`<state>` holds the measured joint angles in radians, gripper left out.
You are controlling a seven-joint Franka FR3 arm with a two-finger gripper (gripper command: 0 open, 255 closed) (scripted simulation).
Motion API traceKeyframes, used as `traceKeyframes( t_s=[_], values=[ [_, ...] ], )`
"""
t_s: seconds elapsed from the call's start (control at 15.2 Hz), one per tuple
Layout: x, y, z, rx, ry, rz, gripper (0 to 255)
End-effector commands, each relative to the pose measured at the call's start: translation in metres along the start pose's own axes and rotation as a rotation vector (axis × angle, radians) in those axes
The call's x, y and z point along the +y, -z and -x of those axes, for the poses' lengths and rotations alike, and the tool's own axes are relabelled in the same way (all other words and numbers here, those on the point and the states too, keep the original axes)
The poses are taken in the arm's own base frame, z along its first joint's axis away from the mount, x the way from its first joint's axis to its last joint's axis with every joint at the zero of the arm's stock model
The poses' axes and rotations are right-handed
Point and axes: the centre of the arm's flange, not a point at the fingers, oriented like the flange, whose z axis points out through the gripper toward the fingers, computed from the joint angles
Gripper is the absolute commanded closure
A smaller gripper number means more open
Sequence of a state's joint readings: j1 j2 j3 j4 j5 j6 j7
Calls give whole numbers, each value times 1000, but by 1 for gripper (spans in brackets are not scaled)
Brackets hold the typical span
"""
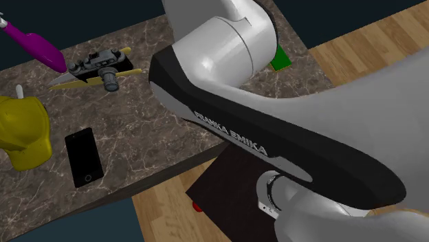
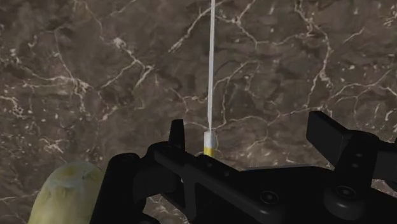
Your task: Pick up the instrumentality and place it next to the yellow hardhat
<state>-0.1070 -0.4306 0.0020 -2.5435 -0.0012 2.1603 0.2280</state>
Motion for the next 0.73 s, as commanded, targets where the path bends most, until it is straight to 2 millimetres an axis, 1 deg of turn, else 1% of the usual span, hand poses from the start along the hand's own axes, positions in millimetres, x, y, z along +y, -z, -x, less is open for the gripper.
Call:
traceKeyframes(
  t_s=[0.0,0.2,0.66],
  values=[
    [7,-25,-11,-10,-26,5,0],
    [16,-59,-24,-25,-61,13,0],
    [16,-96,-23,-25,-61,13,0]
  ],
)
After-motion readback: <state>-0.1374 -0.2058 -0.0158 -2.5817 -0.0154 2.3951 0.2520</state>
